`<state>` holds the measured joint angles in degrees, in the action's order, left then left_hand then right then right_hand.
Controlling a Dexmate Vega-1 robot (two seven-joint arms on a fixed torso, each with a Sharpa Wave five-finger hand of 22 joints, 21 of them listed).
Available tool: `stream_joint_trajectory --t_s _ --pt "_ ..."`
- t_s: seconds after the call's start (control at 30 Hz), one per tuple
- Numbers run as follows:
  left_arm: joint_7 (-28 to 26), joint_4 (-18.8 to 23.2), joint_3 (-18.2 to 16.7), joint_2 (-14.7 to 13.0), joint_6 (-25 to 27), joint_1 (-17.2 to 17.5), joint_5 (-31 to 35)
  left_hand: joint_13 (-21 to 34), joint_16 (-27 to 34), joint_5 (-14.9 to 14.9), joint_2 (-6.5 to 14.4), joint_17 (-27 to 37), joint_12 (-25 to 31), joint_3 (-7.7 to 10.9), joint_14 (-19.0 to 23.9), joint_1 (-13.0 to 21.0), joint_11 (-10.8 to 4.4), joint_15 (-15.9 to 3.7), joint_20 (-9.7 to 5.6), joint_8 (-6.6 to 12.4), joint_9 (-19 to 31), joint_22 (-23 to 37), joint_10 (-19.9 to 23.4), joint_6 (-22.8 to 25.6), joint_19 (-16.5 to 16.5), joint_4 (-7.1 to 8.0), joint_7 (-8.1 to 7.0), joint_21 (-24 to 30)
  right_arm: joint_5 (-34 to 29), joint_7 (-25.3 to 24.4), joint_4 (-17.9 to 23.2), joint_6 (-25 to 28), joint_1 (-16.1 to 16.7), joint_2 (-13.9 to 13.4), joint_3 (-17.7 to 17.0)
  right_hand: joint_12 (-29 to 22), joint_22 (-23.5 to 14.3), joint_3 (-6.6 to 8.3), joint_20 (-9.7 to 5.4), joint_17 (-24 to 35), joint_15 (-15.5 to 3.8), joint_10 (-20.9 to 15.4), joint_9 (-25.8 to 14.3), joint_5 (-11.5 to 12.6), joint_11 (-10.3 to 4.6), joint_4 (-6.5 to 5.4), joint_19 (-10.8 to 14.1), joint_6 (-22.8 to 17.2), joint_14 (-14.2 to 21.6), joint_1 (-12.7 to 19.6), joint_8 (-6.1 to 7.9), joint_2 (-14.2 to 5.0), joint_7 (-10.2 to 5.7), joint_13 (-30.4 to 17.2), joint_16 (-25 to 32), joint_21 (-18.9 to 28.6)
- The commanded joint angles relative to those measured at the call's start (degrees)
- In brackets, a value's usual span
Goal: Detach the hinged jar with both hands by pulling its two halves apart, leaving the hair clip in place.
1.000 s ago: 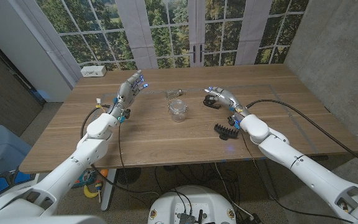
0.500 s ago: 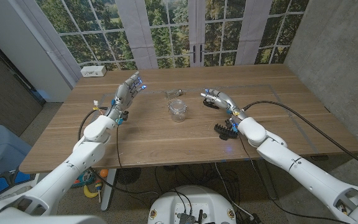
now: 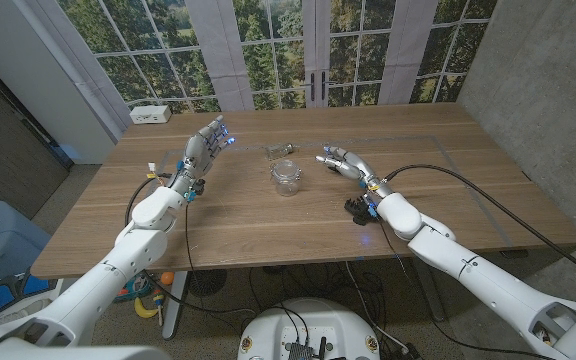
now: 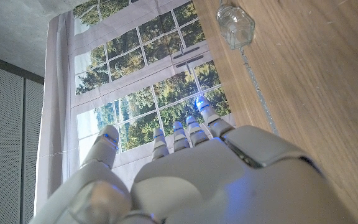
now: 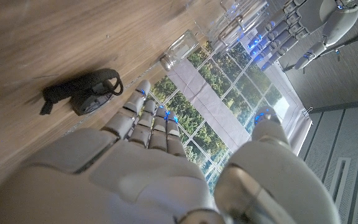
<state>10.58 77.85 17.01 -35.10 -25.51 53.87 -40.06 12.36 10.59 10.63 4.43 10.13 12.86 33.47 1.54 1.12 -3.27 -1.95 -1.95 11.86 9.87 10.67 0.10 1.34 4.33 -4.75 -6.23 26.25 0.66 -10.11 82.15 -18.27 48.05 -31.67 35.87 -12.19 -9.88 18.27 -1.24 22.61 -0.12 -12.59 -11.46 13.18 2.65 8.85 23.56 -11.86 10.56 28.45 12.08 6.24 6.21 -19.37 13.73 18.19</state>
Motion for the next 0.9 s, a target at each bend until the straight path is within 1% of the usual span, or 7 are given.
stream_joint_trajectory --t_s 0.03,0.53,0.67,0.83,0.9 --pt "0.5 0.3 -0.4 -0.1 0.5 0.1 -0.7 -0.1 0.3 0.4 1.4 0.0 -0.3 0.02 0.5 -0.7 -0.01 -1.41 0.01 -0.29 0.0 0.0 0.5 -0.2 0.4 0.35 0.30 0.0 -3.5 -1.2 -3.2 -2.1 -1.3 1.7 1.8 -0.1 -0.1 -0.24 -0.04 0.0 0.09 -0.3 -0.1 0.7 -0.23 0.23 0.6 -0.4 0.7 0.1 0.18 0.49 -0.28 0.0 -0.1 -0.1" --pt "1.8 -0.4 -0.8 0.1 0.9 -0.4 -1.9 -0.5 0.2 0.5 1.3 0.0 -0.4 -0.14 0.5 -0.8 -0.08 -1.47 0.06 -0.54 0.0 0.0 0.6 0.0 0.5 0.64 0.42 -0.2 -7.5 -3.7 -6.6 -4.2 -2.9 3.7 3.8 0.0 -0.1 -0.78 -0.17 -0.6 -0.30 -0.6 0.0 1.0 -0.65 0.25 0.8 -0.6 0.9 0.5 0.20 1.22 -0.59 0.3 -0.3 -0.5" --pt "1.9 -0.4 -0.9 -0.1 0.9 -0.5 -1.9 -0.5 0.2 0.5 1.3 0.0 -0.5 -0.18 0.5 -0.8 -0.14 -1.51 0.05 -0.59 0.0 0.0 0.6 0.0 0.5 0.71 0.41 -0.2 -8.6 -4.6 -7.2 -4.4 -3.2 4.1 4.2 0.0 -0.1 -0.93 -0.22 -0.8 -0.43 -0.7 0.0 1.1 -0.73 0.28 0.9 -0.6 1.0 0.6 0.18 1.43 -0.61 0.3 -0.4 -0.5" --pt "1.9 -0.4 -0.9 -0.1 0.9 -0.4 -1.9 -0.7 0.2 0.6 1.2 0.0 -0.5 -0.24 0.6 -0.8 -0.06 -1.52 0.08 -0.67 0.0 0.0 0.7 0.1 0.6 0.83 0.54 -0.2 -10.3 -6.0 -6.9 -3.5 -3.1 4.3 4.6 0.0 -0.1 -1.16 -0.40 -1.0 -0.72 -0.6 0.0 1.3 -1.00 0.35 1.0 -0.5 1.1 0.9 0.14 1.80 -0.75 0.5 -0.5 -0.7" --pt "1.9 -0.2 -1.0 -0.2 0.9 -0.3 -1.9 -0.7 0.2 0.6 1.2 0.0 -0.6 -0.27 0.6 -0.8 -0.05 -1.53 0.07 -0.70 0.0 0.0 0.7 0.1 0.5 0.88 0.56 -0.3 -11.6 -7.1 -6.3 -2.5 -2.9 4.3 4.8 0.2 -0.1 -1.64 -1.15 -1.3 -1.41 -0.4 -0.1 1.5 -1.61 0.66 0.9 -0.3 0.9 1.6 0.09 2.76 -1.42 0.6 -0.7 -1.0"
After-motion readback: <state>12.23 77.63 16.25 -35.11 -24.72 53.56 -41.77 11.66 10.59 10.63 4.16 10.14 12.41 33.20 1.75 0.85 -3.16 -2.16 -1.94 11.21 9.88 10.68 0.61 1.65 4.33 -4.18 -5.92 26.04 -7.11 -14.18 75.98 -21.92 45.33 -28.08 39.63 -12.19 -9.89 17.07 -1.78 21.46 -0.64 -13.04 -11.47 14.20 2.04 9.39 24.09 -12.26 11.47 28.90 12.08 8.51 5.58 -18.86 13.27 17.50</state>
